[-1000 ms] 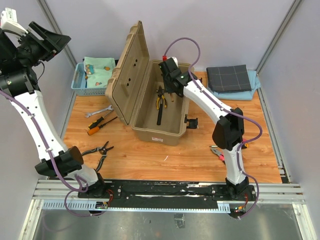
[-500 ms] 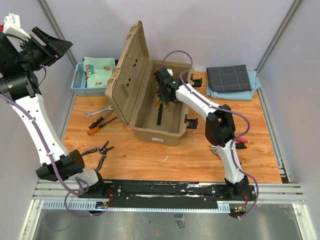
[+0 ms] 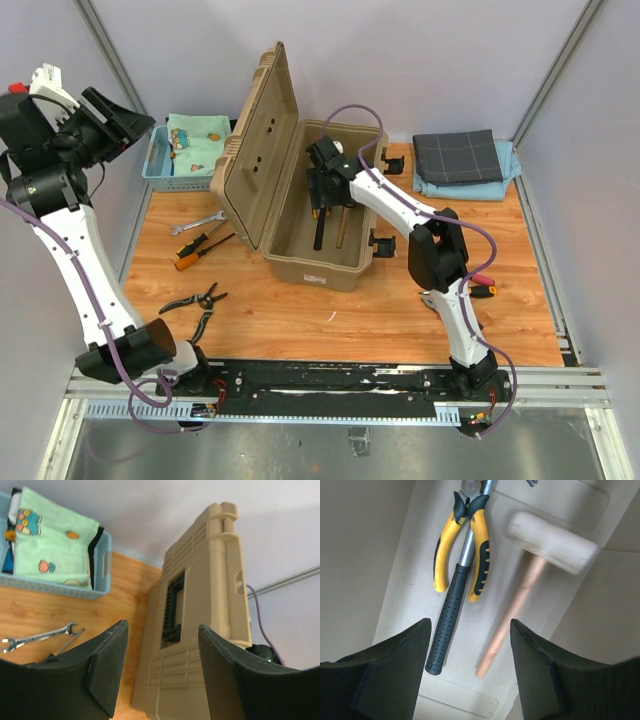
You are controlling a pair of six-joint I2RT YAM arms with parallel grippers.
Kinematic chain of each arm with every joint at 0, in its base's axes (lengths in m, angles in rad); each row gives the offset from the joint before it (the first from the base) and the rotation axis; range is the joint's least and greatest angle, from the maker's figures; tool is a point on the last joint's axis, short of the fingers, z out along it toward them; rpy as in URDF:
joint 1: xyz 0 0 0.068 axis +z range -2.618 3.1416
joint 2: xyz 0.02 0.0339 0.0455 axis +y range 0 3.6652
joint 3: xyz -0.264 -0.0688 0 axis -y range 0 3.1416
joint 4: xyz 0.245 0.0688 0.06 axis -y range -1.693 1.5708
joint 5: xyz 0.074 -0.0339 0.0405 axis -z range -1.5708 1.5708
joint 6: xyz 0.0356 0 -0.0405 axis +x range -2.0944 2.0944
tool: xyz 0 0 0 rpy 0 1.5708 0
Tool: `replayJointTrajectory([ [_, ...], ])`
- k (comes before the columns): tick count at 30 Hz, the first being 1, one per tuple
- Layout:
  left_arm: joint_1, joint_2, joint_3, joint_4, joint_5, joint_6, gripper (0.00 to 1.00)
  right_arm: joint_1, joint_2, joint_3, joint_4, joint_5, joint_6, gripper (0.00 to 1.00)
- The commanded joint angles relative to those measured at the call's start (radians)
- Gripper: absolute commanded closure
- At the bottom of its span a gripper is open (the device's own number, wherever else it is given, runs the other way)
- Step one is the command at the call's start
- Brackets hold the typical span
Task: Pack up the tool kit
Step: Place the hammer in the toolbox, then pick up the screwdriver from the center of the board.
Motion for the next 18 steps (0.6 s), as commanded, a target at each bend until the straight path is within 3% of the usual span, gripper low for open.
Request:
replayJointTrajectory([
  [1,0.015,-0.03,-0.06,-0.058,-0.086,-0.005,0.38,0.007,-0.07,0.014,0.045,-0.03,-0.025,0.33],
  [10,0.062,0.054,-0.227,-0.126,-0.122,-0.194,0.38,0.009,-0.251,0.147,0.088,-0.003,-0.137,0.28],
  [18,0.025,0.24,-0.151,-0.209,-0.197,0.11,0.46,0.007,-0.335,0.167,0.088,0.012,-0.204,0.23],
])
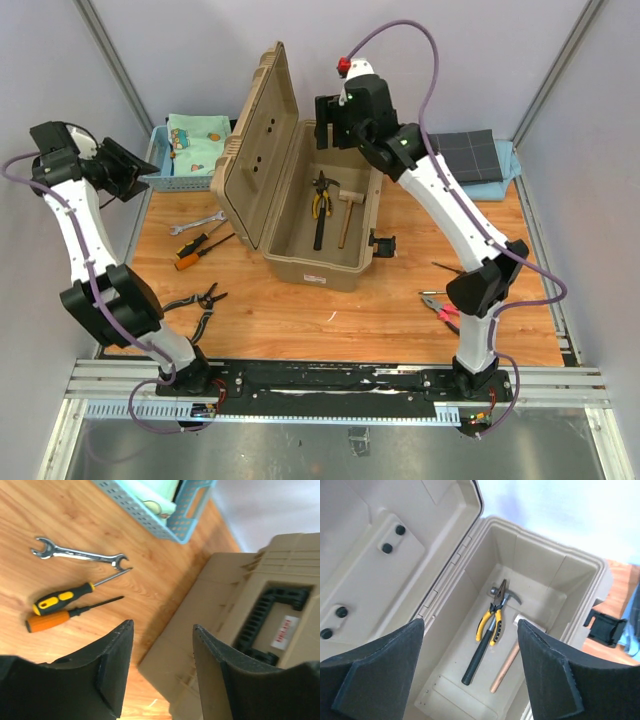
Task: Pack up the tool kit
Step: Pick up the screwdriver from the center of the board.
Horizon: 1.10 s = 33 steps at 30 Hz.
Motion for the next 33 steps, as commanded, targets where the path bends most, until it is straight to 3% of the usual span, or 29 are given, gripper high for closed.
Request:
replayJointTrajectory([
  [1,-0.046,0.078,0.087,-0.085,-0.072,0.256,0.46,0.007,-0.014,0.013,-0.005,0.018,-0.059,0.23],
  [8,-0.2,0.103,0.038,-0.119,-0.188,0.792,0.41,0.001,-0.01,0.042,-0.006,-0.011,-0.077,0.21],
  [12,-0.211,0.133,-0.006,-0.142,-0.211,1.078,0.4,-0.003,-0.021,0.032,-0.007,-0.018,-0.09,0.19],
  [16,-0.21,0.192,-0.016,-0.171,-0.254,1.266,0.36,-0.011,-0.037,0.0,-0.006,-0.034,-0.104,0.16],
  [21,-0.211,0.253,-0.045,-0.174,-0.293,1.442,0.18,-0.033,-0.055,-0.064,-0.005,-0.079,-0.088,0.09],
  [27,-0.227,0.315,-0.054,-0.165,-0.275,1.515,0.08,-0.045,-0.062,-0.115,-0.005,-0.122,-0.076,0.01],
  [33,-0.25,0.347,-0.113,-0.066,-0.295,1.552,0.03,-0.048,-0.068,-0.138,-0.006,-0.129,-0.076,0.01],
])
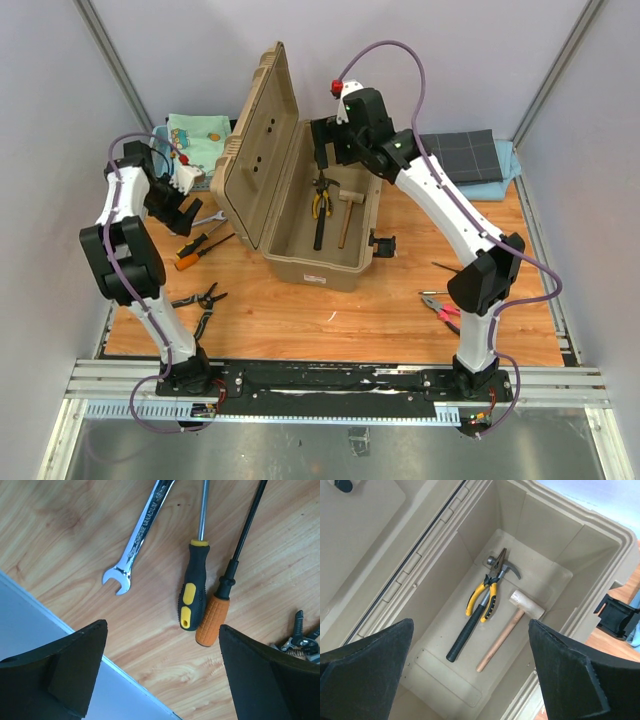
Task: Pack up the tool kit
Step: Pick up the screwdriver from the center of the board.
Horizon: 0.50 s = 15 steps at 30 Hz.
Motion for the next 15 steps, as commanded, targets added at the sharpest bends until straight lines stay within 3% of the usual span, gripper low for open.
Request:
replayJointTrajectory([
  [1,-0.017,0.034,-0.039,0.074,-0.012,0.063,0.03,-0.013,-0.048,-0.017,-0.001,-0.02,0.003,0.01],
  [7,-0.022,0.078,-0.087,0.128,-0.008,0.058,0.04,-0.022,-0.072,-0.045,-0.001,-0.014,0.001,0.01],
  [15,-0.031,0.143,-0.079,0.16,0.013,0.041,0.14,-0.035,-0.09,-0.061,-0.005,-0.004,-0.004,0.01],
])
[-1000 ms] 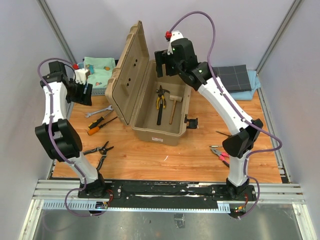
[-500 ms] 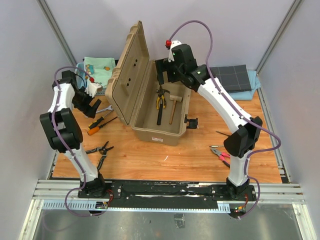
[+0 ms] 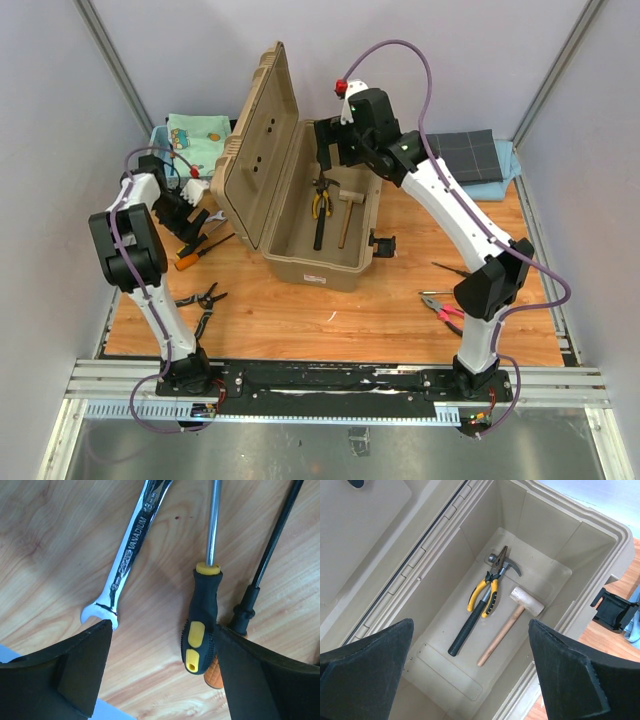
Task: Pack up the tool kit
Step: Pick up the screwdriver from the center of the board.
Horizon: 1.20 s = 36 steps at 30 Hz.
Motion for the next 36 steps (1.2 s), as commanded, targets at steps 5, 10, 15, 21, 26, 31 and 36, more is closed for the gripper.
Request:
replayJointTrajectory([
  [5,-0.025,0.045,-0.008,0.034,0.041,-0.001,0.29,-0.039,-0.046,-0.017,-0.013,0.017,-0.007,0.01],
  [10,-0.041,0.04,-0.076,0.032,0.056,0.009,0.4,-0.048,-0.05,-0.025,-0.013,0.017,-0.007,0.01],
  [15,-0.049,0.043,-0.14,0.039,0.052,0.018,0.44,-0.055,-0.047,-0.023,-0.014,0.008,-0.006,0.01],
  [21,-0.049,0.064,-0.127,0.045,0.056,-0.036,0.79,-0.06,-0.043,-0.017,-0.012,-0.002,-0.006,0.02],
  [26,-0.029,0.003,-0.069,0.024,0.101,-0.076,1.0,-0.065,-0.042,-0.013,-0.015,-0.011,-0.011,0.01],
  [31,0.037,-0.104,0.108,-0.073,0.297,-0.182,1.0,-0.076,-0.044,-0.004,-0.014,-0.023,-0.014,0.01],
  [36,0.082,-0.211,0.216,-0.12,0.408,-0.268,1.0,-0.084,-0.032,0.019,-0.014,-0.049,-0.014,0.02],
])
